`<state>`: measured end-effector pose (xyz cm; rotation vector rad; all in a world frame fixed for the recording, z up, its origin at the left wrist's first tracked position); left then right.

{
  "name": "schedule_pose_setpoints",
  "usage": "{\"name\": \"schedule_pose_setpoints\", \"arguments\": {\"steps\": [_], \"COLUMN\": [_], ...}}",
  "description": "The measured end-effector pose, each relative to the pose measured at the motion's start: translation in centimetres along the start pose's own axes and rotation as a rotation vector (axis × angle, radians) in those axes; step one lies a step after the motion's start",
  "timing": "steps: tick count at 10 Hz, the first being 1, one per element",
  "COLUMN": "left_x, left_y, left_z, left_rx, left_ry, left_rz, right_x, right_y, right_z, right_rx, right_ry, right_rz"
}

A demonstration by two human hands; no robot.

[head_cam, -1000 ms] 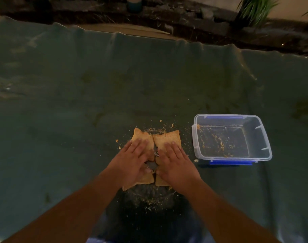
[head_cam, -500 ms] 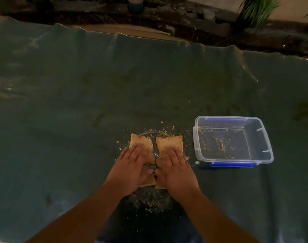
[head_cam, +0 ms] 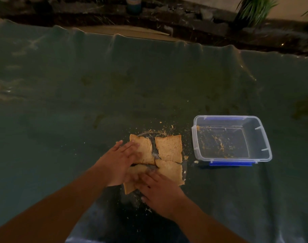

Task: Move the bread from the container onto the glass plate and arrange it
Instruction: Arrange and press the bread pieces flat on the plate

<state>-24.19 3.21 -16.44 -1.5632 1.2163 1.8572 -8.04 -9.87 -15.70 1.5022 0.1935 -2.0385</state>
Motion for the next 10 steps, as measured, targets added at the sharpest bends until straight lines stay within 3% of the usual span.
{"name": "schedule_pose_setpoints", "arguments": {"steps": [3,4,5,6,10], "left_x": [0.2,-0.2,-1.1,-1.1,-0.5], "left_y": [0.1,0.2,0.2,-0.3,-0.8], "left_z": [-0.4,-1.2,-3.1,-5.1,-6.2], "left_rx": [-0.033,-0.067,-0.161,-0.237,-0.349], "left_ry": [-0.001,0.037,0.189,0.287,0.249], "left_rz": [-0.042,-0.089,-0.253,-0.326,-0.173], "right_x": [-0.7,-1.0,-1.6,-1.9,-1.8], "right_y": [-1.1,-1.4,-0.7,0.7,0.3], "right_z": [1.9,1.7,-1.0,-4.8,-5.8], "right_rx": [0.199,0.161,0.288,0.534,0.573], "right_ry": [0.057,0.077,0.084,0.033,0.039], "right_rz": [-0.101,-0.16,-0.204,-0.206,-0.131]}}
Point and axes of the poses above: each hand's wrist, its own y-axis away from the middle knuckle, its own x-axis out of the palm, z = x × y, the point moved 3 cm from there along -y, towards the middle knuckle, and after that the axes turned 5 degrees about -z, right-handed, at the moved point
